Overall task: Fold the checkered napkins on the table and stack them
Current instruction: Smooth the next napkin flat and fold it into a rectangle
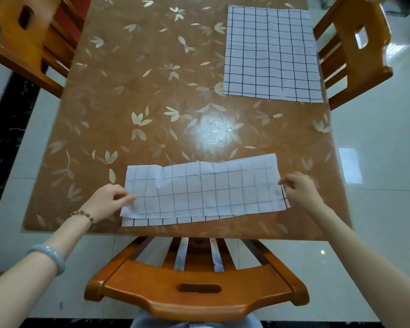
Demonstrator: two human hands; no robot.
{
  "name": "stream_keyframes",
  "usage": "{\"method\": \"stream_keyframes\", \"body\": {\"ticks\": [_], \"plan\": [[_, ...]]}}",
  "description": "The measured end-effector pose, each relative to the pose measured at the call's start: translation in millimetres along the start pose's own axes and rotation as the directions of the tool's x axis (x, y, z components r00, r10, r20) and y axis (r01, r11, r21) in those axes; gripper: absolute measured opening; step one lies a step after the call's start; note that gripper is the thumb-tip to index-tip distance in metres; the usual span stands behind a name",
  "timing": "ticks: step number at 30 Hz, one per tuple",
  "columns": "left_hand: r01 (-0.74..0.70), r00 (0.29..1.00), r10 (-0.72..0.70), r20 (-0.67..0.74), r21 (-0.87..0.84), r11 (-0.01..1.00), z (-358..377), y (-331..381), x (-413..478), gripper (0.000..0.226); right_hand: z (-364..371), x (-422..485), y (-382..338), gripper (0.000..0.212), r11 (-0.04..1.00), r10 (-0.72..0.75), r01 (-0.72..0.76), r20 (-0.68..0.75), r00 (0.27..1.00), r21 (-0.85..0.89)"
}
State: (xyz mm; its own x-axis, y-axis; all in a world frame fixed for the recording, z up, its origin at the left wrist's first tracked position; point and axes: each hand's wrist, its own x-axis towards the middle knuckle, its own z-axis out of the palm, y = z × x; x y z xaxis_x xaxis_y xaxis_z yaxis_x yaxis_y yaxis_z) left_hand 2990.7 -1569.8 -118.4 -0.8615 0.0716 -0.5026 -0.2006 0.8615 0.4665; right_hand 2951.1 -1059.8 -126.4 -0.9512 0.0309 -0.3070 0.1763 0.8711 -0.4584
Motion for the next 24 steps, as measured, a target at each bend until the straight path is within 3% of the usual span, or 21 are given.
{"method": "stream_keyframes", "body": {"ticks": [4,7,12,18,24], "plan": [[0.012,0.973,-0.018,-0.229,-0.028,1.000,-19,12,31,0.012,-14,28,-21,0.025,0.990,0.053,-0.039,-0.101,0.993,0.132],[0.003,0.959,0.006,-0.283,0.031,1.000,-27,15,58,0.012,-15,55,-27,0.020,0.989,0.078,-0.065,-0.099,0.992,0.130],[-0.009,0.988,0.027,-0.153,0.114,0.993,-30,11,85,0.019,-6,88,-28,0.018,0.988,0.106,-0.103,-0.027,0.994,0.114],[0.015,0.996,-0.007,-0.091,0.087,0.996,-26,17,92,0.018,-2,101,-25,0.015,0.994,0.071,-0.061,0.111,0.991,-0.093],[0.093,0.996,-0.091,-0.022,0.105,0.990,-28,18,94,0.011,-1,106,-22,0.010,0.992,0.121,-0.114,0.134,0.984,-0.056]]}}
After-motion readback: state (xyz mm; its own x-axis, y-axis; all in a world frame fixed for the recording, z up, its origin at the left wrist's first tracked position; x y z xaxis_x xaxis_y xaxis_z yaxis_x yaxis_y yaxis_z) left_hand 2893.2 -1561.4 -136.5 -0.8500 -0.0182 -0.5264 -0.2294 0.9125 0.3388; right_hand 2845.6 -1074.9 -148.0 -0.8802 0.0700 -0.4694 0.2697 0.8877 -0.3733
